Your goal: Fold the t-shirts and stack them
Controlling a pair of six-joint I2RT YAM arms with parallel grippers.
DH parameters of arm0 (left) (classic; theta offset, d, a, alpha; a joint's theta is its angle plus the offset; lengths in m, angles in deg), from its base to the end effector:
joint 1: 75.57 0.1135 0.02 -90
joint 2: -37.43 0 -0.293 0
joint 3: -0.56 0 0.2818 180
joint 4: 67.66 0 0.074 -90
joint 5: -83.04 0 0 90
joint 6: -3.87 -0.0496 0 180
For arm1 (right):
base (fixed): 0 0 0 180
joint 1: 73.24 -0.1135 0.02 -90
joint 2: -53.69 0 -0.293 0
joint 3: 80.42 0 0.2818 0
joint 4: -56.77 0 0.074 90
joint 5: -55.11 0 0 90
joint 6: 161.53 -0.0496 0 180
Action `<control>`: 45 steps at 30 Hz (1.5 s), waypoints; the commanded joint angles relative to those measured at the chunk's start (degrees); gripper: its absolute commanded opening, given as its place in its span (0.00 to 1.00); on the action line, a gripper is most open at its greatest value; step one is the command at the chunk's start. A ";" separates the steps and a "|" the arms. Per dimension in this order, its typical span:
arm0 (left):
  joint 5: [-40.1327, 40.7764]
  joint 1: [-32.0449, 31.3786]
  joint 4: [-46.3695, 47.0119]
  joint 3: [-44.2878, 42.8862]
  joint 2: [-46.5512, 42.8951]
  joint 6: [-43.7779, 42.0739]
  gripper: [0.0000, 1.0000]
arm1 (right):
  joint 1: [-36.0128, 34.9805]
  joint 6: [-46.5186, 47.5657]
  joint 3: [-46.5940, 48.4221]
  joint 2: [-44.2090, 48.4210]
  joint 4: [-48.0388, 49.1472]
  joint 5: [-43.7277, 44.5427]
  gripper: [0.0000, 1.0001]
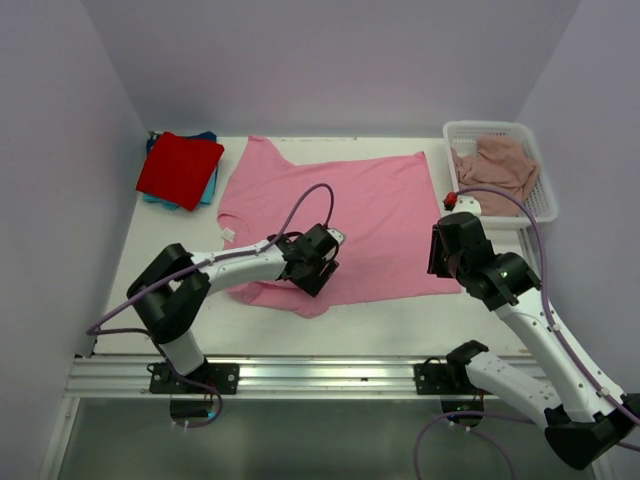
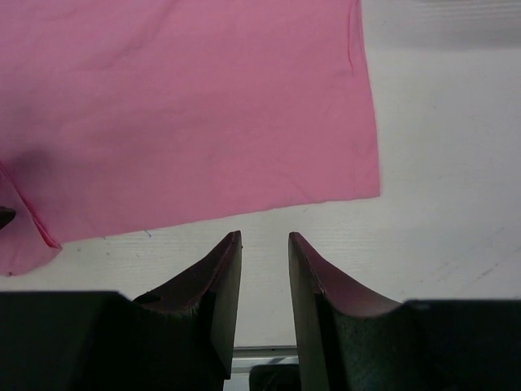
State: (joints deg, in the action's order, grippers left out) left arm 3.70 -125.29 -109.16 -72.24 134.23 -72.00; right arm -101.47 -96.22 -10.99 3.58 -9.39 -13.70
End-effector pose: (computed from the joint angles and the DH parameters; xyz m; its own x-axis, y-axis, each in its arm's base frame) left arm 0.2417 -0.2710 0.1781 -0.7414 0.5038 -0.4432 0.5353 0.8424 0.0620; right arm 0.1673 0.0695 0.3438 -0.6772 0.0785 -0.7316 0.0657 0.9968 0.0462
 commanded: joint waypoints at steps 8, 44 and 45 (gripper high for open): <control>1.03 -1.00 -8.14 -4.62 1.91 -3.50 0.62 | -0.34 -0.54 1.65 0.27 -1.33 0.96 0.32; 3.23 -1.70 -3.75 -6.11 4.90 -7.19 0.30 | -0.25 -1.24 2.18 1.94 -3.17 1.22 0.13; 3.41 -1.70 -3.83 -6.28 5.07 -7.27 0.29 | -0.34 -1.24 2.27 1.94 -3.09 1.31 0.13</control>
State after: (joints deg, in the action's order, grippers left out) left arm 4.70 -126.99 -114.45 -75.89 139.60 -77.84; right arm -101.49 -97.05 -10.94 5.02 -11.95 -13.37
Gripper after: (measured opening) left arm 0.300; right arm 0.136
